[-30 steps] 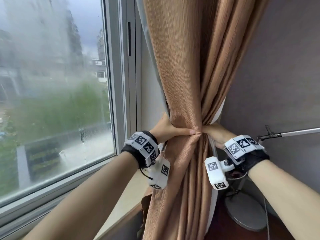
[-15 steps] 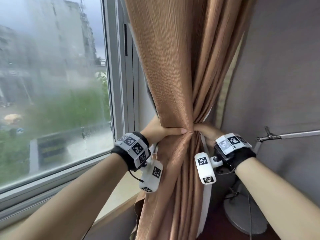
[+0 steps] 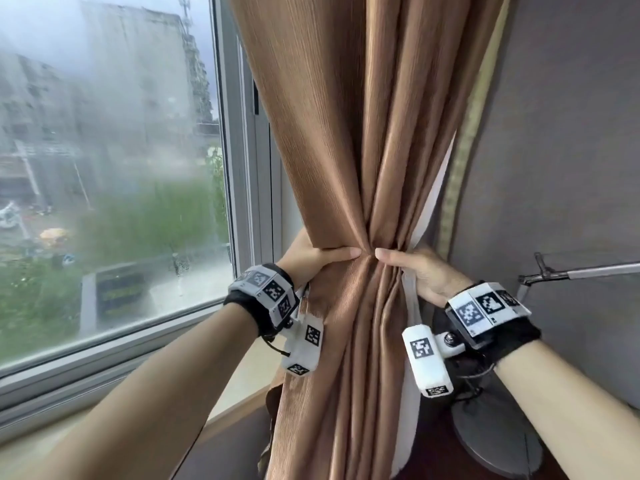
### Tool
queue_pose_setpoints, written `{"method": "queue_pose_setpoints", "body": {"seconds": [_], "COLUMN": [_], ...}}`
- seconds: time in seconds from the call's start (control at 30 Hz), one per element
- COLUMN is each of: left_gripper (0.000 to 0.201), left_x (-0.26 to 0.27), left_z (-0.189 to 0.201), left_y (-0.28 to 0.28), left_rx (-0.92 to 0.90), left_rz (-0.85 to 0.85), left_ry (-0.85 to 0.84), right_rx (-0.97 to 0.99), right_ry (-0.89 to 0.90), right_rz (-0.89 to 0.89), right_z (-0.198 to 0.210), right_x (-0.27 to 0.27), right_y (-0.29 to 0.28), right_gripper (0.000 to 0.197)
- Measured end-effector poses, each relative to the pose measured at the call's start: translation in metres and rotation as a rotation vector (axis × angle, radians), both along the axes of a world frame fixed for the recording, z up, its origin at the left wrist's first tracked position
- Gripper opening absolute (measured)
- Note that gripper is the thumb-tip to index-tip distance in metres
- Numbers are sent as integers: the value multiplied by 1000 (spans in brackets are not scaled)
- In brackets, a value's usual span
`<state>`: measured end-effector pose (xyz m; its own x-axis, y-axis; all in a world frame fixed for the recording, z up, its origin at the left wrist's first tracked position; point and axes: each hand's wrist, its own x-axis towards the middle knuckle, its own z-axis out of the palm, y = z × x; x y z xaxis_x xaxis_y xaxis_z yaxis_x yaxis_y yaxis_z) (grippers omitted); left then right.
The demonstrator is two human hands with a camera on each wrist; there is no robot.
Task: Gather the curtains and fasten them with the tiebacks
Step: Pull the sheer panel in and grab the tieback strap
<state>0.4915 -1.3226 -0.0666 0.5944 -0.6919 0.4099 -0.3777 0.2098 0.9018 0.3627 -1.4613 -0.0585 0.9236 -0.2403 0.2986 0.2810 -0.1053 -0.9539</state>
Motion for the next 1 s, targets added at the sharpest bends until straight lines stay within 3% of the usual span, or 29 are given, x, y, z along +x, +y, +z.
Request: {"method": "queue_pose_setpoints", "body": {"seconds": [0.07, 0.13, 0.23, 0.27, 0.33, 0.4, 0.5, 0.67, 0.83, 0.93, 0.97, 1.0], "left_gripper": [44, 55, 58, 55, 55, 70, 82, 74, 46, 15, 3, 10], "left_x": [-6, -16, -29, -29, -23, -18, -6, 26, 47, 68, 72, 76], "left_z": [-6, -15, -21, -22, -23, -26, -29, -24, -29, -49, -54, -59], "left_y": [-10, -20, -28, -28, -28, -24, -14, 5, 39, 52, 56, 57], "left_rx": [-74, -121, 10, 54, 62, 31, 24, 6, 11, 84, 119, 155], "left_rz": [115, 299, 544, 556, 498, 359, 198, -25, 1, 294, 275, 198], "left_ry": [-67, -136, -306, -346, -324, -260, -245, -22, 22, -199, -200, -158], "right_rx": [-106, -192, -260, -250, -184, -112, -67, -112, -138, -131, -138, -143], "right_ry": [10, -22, -37, -6, 38, 14, -36, -82, -82, -91, -101, -118], "right_rz": [-106, -290, -437, -452, -454, -493, -560, -688, -788, -807, -798, -790], "right_z": [3, 4, 3, 5, 7, 7, 5, 8, 6, 5, 5, 5], "right_x": [5, 26, 51, 56, 65, 72, 84, 103, 121, 122, 121, 121], "right_y": [8, 15, 21, 21, 23, 23, 29, 36, 37, 35, 35, 35], "right_gripper": [53, 83, 113, 111, 86, 66, 59, 50, 63, 53, 47, 45]}}
